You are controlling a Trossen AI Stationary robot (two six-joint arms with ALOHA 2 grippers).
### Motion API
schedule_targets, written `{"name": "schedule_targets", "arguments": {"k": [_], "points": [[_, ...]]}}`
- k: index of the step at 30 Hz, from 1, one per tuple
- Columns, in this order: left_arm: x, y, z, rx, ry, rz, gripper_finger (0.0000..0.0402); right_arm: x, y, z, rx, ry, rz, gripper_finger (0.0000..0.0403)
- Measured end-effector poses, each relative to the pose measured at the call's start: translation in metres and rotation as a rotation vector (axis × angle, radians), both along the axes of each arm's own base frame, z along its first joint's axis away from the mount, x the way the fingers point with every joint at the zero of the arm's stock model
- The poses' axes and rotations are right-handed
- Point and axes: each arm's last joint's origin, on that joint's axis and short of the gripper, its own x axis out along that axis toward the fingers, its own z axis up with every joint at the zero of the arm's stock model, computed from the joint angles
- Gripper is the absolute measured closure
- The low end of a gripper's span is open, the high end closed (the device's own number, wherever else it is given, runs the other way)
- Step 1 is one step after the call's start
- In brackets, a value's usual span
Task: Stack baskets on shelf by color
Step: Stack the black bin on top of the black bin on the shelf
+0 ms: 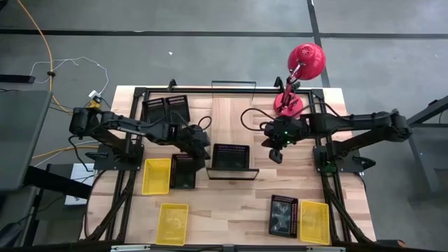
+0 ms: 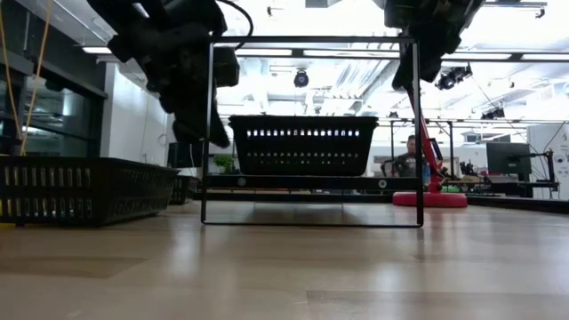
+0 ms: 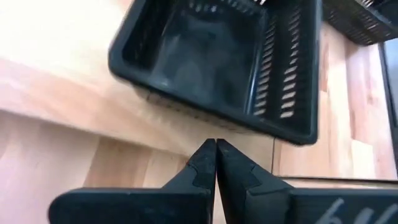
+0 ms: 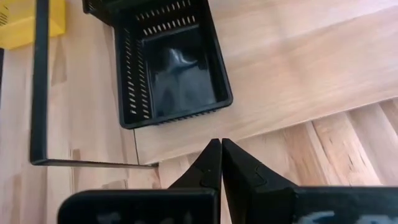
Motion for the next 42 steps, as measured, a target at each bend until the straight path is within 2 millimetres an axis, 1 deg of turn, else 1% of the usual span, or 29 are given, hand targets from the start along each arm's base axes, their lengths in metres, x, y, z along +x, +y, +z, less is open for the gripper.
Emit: {"name": "schedule_targets", "arguments": {"k": [3,7,10,13,17,19,22,24,26,31,35,38,42], "points": [[-0.012,0.005,0.008,0.012,0.026,0.013,0.0401,-0.004,0.000,0.003,-0.005,-0.005,-0.005,0.0403],[-0.030,0.012,0.025,0.033,0.026,0.038,0.0401,-0.010,-0.001,0.007,-0.020,-0.017,-0.020,0.0403],[-0.049,0.017,0.041,0.057,0.026,0.082,0.0401,-0.014,-0.001,0.010,-0.020,-0.027,-0.039,0.0403],[-0.069,0.019,0.060,0.117,-0.017,0.148,0.0402,-0.017,-0.001,0.013,-0.030,-0.036,-0.065,0.0403],[-0.091,0.020,0.085,0.236,-0.119,0.260,0.0399,-0.019,-0.002,0.014,-0.035,-0.043,-0.096,0.0403],[-0.100,0.023,0.093,0.274,-0.144,0.344,0.0392,-0.019,-0.002,0.014,-0.038,-0.043,-0.102,0.0403],[-0.110,0.030,0.099,0.292,-0.109,0.417,0.0370,-0.019,-0.002,0.014,-0.032,-0.044,-0.112,0.0403],[-0.113,0.035,0.099,0.295,-0.057,0.404,0.0347,-0.019,-0.003,0.014,-0.031,-0.045,-0.130,0.0403],[-0.111,0.042,0.096,0.276,-0.011,0.376,0.0318,-0.019,-0.003,0.014,-0.033,-0.045,-0.131,0.0403],[-0.102,0.058,0.075,0.281,0.138,0.273,0.0228,-0.019,-0.003,0.014,-0.033,-0.045,-0.130,0.0403],[-0.096,0.069,0.056,0.345,0.300,0.188,0.0164,-0.019,-0.003,0.014,-0.036,-0.044,-0.128,0.0403],[-0.091,0.076,0.043,0.385,0.391,0.121,0.0135,-0.019,-0.003,0.014,-0.041,-0.044,-0.132,0.0403],[-0.085,0.087,0.025,0.400,0.477,0.065,0.0124,-0.019,-0.003,0.014,-0.056,-0.044,-0.142,0.0403]]}}
